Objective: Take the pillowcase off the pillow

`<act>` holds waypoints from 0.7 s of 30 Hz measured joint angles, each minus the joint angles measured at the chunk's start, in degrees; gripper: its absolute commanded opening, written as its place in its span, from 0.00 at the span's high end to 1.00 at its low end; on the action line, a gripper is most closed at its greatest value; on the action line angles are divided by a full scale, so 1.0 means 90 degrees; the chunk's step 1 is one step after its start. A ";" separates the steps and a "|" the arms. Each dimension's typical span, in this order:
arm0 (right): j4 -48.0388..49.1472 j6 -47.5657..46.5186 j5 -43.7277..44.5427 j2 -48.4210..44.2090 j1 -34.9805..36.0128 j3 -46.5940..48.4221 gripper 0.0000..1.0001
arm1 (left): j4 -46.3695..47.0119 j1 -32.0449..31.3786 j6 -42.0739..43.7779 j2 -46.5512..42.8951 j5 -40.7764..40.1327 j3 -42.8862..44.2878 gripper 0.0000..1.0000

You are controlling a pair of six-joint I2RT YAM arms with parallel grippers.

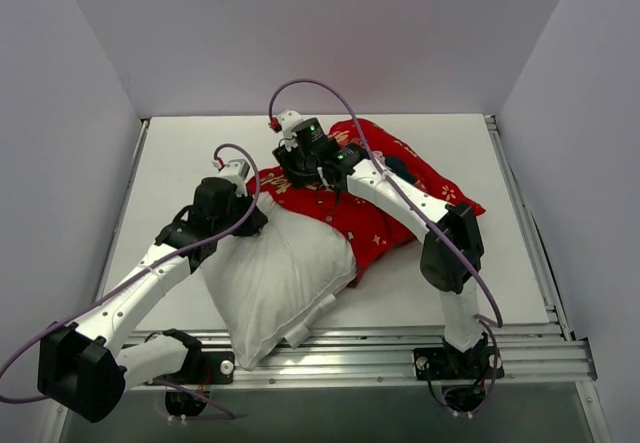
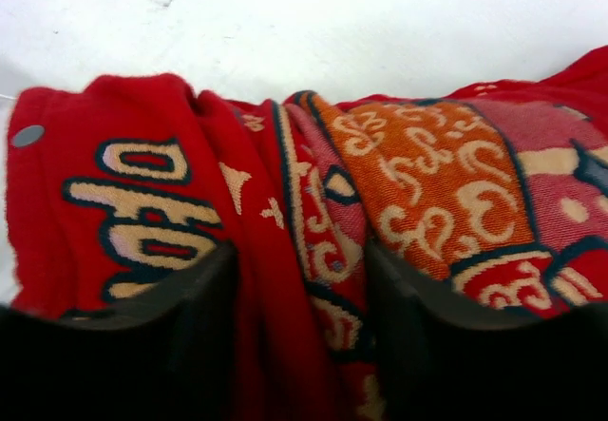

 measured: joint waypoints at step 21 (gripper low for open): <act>-0.1617 0.1894 0.1083 0.0335 -0.2310 0.1319 1.00 | -0.2577 -0.0277 0.0012 -0.1328 -0.0721 0.1664 0.98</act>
